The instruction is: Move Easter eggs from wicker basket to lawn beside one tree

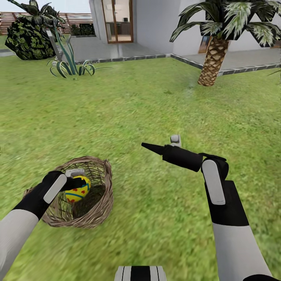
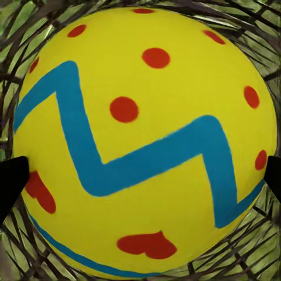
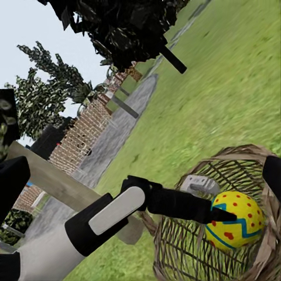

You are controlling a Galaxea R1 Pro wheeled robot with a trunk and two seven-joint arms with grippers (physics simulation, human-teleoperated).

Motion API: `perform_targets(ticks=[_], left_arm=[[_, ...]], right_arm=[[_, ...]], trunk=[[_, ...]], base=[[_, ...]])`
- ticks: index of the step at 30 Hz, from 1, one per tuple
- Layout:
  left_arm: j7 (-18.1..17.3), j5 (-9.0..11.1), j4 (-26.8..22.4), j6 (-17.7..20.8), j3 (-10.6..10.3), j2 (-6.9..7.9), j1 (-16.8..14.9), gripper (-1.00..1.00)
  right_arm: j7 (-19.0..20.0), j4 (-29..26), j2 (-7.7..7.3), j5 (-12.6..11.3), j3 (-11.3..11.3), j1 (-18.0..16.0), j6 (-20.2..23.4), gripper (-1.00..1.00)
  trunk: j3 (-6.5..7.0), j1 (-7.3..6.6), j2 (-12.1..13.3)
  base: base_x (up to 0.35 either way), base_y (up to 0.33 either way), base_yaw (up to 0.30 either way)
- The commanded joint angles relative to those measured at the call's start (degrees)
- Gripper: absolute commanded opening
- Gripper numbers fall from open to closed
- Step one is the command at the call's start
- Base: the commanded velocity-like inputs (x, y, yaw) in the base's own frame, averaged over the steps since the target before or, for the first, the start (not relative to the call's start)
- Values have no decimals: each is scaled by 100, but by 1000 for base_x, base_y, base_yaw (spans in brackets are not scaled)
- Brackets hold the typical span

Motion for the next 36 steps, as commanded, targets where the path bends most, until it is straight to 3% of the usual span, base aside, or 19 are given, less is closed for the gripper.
perform_targets(ticks=[1,10,16,36], left_arm=[[48,62,-5,5,-23,7,-3,-100],[48,72,-60,5,-24,11,-3,-100],[48,63,-70,5,-24,10,-3,-100],[45,57,-73,-1,-24,6,-3,-100]], right_arm=[[29,1,4,36,-7,-3,26,100],[23,401,-34,81,-2,-2,26,100],[-86,412,-46,328,-8,8,26,100],[-99,413,-14,308,-2,59,-50,100]], trunk=[[18,-3,0],[218,-26,12],[351,-42,20],[794,-93,47]], base=[[0,0,0],[0,0,0],[0,0,0],[0,0,0]])
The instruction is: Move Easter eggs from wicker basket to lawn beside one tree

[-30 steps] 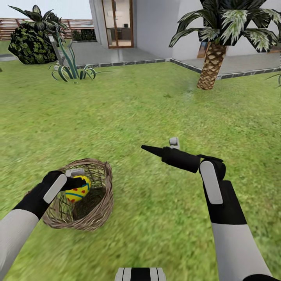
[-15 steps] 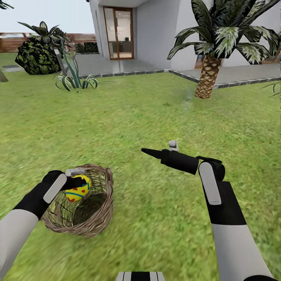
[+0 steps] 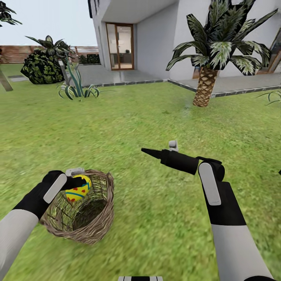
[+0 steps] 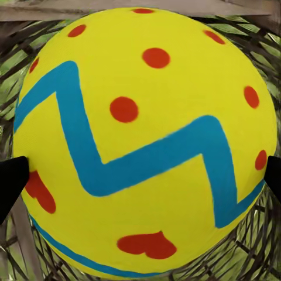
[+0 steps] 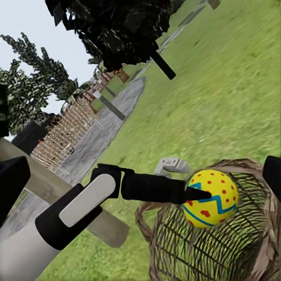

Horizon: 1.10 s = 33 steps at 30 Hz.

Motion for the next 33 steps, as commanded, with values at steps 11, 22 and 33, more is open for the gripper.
perform_targets(ticks=[11,22,33], left_arm=[[58,79,8,531,-6,11,-4,-100],[80,73,-431,939,65,25,-1,-100],[127,69,-1867,1081,237,46,106,-100]], right_arm=[[24,-1,14,48,-5,-2,24,100],[21,-1,26,43,19,-3,31,100],[21,13,30,54,25,8,31,100]], trunk=[[239,-29,13],[483,-57,28],[727,-86,43]], base=[[0,0,0],[0,0,0],[0,0,0]])
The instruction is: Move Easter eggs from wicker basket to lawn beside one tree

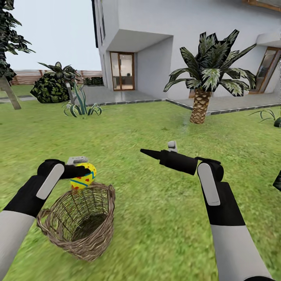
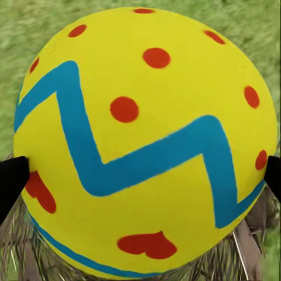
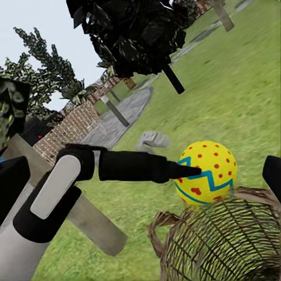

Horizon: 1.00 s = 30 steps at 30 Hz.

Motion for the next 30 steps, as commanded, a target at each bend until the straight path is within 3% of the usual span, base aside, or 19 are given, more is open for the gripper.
perform_targets(ticks=[1,4,9,16,23,30], left_arm=[[57,46,-187,9,12,7,76,-100],[118,16,-679,9,210,7,319,-100],[524,-1,-1084,9,551,1,540,-100],[780,-16,-1169,-69,607,11,602,-100],[964,-17,-1173,-302,819,9,684,-100],[1110,-15,-1173,-320,860,8,760,-100]], right_arm=[[30,2,2,34,-5,9,22,100],[35,9,1,46,-3,73,18,100],[40,4,-7,61,3,221,14,100],[51,11,-47,63,-2,447,-316,100],[48,12,-48,69,16,554,-359,100],[47,12,-59,81,64,571,-361,100]], trunk=[[17,-3,0],[84,-11,4],[194,-24,10],[349,-42,20],[366,-42,20],[395,-42,20]], base=[[0,0,0],[0,0,0],[0,0,0],[0,0,0],[0,0,132],[0,0,216]])
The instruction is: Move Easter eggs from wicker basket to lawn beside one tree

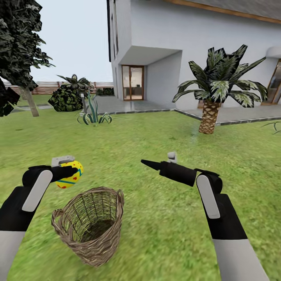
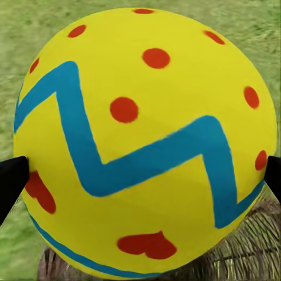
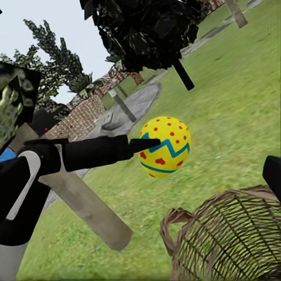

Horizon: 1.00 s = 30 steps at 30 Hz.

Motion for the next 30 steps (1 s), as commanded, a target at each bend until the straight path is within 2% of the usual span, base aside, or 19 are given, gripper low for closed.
perform_targets(ticks=[1,6,14,17,20,23,26,30], left_arm=[[61,54,-7,7,-10,5,1,-100],[78,52,-5,-86,4,5,83,-100],[106,51,-2,-123,263,5,228,-100],[268,51,-3,-147,412,1,256,-100],[413,49,13,-345,462,0,264,-100],[758,51,10,-579,494,-28,447,-100],[894,57,38,-873,510,-17,554,-100],[936,60,72,-979,514,-31,652,-100]], right_arm=[[18,-2,2,10,-5,-3,29,100],[0,2,15,8,38,-3,29,100],[-241,7,41,-5,283,10,29,100],[-251,7,37,-6,399,26,23,100],[-268,7,35,1,437,62,21,100],[-279,4,35,10,500,114,12,100],[-287,0,43,11,724,144,-157,100],[-512,-2,48,-11,1286,286,-540,100]], trunk=[[-2,-1,-3],[21,-1,-3],[59,-1,-3],[73,-1,-3],[88,-1,-3],[102,-1,-3],[116,-1,-3],[123,-1,-3]], base=[[0,0,219],[0,0,228],[0,0,237],[0,0,238],[0,0,238],[0,0,238],[0,0,234],[0,0,104]])
